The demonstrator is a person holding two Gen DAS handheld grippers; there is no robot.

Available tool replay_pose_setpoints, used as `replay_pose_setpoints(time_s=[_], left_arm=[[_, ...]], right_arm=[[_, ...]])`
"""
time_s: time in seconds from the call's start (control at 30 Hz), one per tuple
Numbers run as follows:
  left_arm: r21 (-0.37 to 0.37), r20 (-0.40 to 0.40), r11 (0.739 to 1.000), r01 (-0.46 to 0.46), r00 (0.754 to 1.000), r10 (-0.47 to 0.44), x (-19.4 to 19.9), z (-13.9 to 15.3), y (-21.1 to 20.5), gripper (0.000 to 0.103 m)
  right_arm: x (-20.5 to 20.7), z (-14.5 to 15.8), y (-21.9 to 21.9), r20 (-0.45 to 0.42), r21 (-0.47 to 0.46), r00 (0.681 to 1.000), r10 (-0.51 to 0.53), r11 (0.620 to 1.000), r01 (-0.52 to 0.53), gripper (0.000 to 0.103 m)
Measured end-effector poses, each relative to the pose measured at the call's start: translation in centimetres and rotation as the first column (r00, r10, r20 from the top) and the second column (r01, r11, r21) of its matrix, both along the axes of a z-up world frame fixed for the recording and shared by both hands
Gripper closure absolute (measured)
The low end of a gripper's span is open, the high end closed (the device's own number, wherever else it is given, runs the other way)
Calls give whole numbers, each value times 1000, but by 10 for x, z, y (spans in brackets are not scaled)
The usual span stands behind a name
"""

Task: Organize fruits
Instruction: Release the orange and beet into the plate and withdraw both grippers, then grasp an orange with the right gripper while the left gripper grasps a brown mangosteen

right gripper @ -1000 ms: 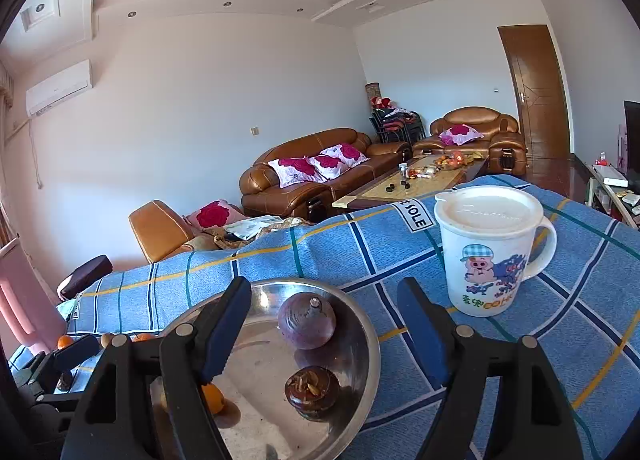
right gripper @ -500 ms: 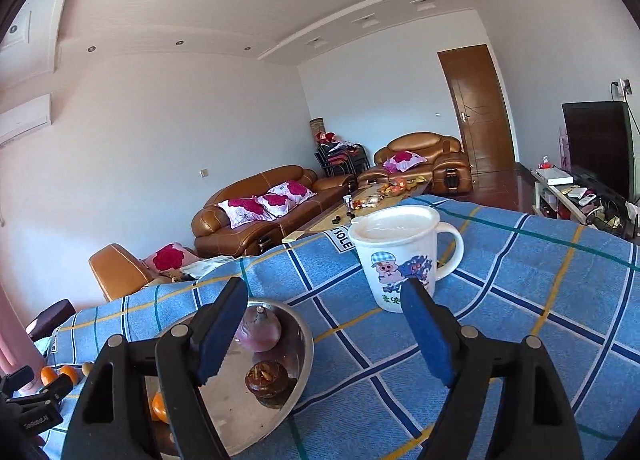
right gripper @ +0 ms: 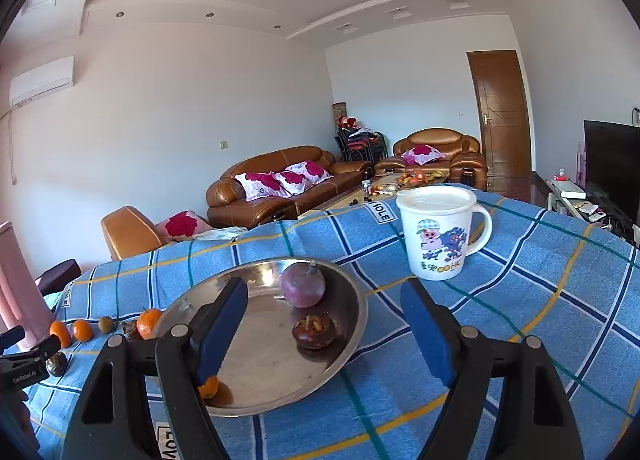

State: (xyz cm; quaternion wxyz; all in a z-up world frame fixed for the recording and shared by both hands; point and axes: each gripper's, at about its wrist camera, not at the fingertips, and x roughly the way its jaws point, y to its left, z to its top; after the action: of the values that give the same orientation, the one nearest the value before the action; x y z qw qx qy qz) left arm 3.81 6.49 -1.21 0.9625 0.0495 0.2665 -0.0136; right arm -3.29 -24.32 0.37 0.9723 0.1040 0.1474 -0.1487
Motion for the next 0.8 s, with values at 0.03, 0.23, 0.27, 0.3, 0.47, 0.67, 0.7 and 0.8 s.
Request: replay_pose_setpoints(time_s=[0.03, 0.23, 0.27, 0.3, 0.47, 0.67, 0.7, 0.8], left_arm=[[-8, -4, 1000, 0, 1000, 0, 1, 0, 5, 0], [7, -27, 1000, -30, 999, 30, 3, 0, 31, 0], [0, -31, 999, -37, 999, 37, 4, 0, 35, 0], [-11, -35, 999, -44, 998, 44, 5, 2, 39, 0], [-42, -66, 996, -75, 995, 72, 8, 2, 58, 0], [-57, -177, 998, -14, 984, 3, 15, -7, 63, 0], [-74, -202, 997, 4, 979, -19, 16, -10, 64, 0], [-122, -251, 992, 34, 966, -63, 19, -14, 71, 0]], right_arm=[[0, 0, 8, -2, -9, 1000, 14, 1000, -14, 23], [7, 1, 58, -31, -97, 992, 121, 988, -123, 23], [9, 1, 66, -38, -106, 989, 145, 983, -148, 23], [12, 1, 74, -47, -113, 985, 169, 978, -173, 23], [35, -3, 110, -121, -143, 943, 312, 934, -327, 23], [89, -2, 144, -315, -225, 841, 440, 826, -517, 23], [98, 0, 147, -341, -231, 823, 454, 808, -542, 23], [127, 0, 155, -438, -210, 741, 509, 743, -635, 23]])
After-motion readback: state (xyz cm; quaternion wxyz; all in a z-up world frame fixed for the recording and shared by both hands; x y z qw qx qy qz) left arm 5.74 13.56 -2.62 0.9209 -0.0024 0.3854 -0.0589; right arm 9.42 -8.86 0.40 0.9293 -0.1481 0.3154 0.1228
